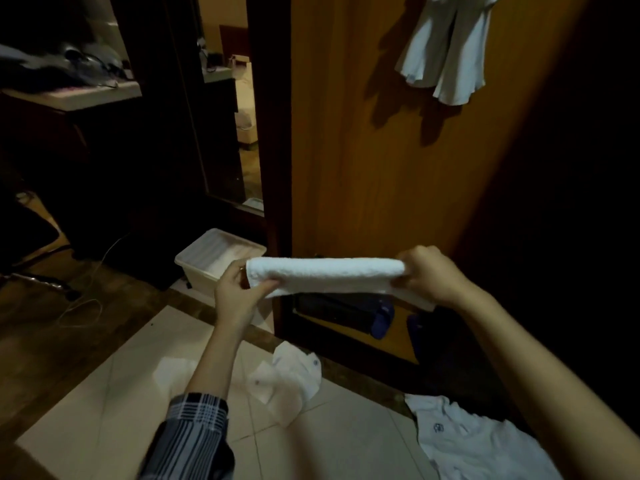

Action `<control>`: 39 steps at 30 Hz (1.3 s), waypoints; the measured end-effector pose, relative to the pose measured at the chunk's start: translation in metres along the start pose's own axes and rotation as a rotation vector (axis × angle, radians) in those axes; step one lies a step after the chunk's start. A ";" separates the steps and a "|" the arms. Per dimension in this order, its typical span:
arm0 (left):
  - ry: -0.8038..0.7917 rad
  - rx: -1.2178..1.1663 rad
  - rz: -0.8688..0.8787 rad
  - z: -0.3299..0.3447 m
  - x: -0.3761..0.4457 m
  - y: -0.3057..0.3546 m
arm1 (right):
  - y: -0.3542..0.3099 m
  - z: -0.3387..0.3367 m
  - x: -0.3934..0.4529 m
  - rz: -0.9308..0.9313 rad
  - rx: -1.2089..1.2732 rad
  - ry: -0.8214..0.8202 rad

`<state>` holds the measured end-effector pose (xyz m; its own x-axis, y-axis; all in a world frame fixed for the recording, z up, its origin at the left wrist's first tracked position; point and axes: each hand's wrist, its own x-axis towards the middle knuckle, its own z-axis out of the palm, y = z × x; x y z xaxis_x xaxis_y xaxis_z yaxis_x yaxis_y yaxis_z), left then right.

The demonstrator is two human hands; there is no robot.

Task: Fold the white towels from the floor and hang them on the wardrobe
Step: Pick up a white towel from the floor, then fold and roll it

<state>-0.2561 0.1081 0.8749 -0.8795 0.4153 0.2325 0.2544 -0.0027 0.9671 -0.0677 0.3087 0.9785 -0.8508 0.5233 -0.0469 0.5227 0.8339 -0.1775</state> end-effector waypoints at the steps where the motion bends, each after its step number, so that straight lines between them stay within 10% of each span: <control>1: -0.049 0.073 0.059 0.003 0.007 0.005 | 0.004 -0.008 0.004 0.013 -0.021 0.039; 9: -0.275 1.004 0.754 0.066 0.073 0.061 | 0.038 -0.060 0.030 0.080 -0.289 0.332; 16: -0.231 1.531 0.946 0.152 0.128 0.147 | 0.089 -0.133 0.061 0.120 -0.482 0.505; 39: 0.331 1.324 1.248 0.336 0.367 0.417 | 0.234 -0.394 0.211 0.140 -0.703 1.005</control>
<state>-0.3378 0.5649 1.3292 0.0526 0.5592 0.8274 0.7062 0.5650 -0.4267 -0.1037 0.6835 1.3142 -0.5285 0.2595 0.8083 0.7855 0.5107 0.3496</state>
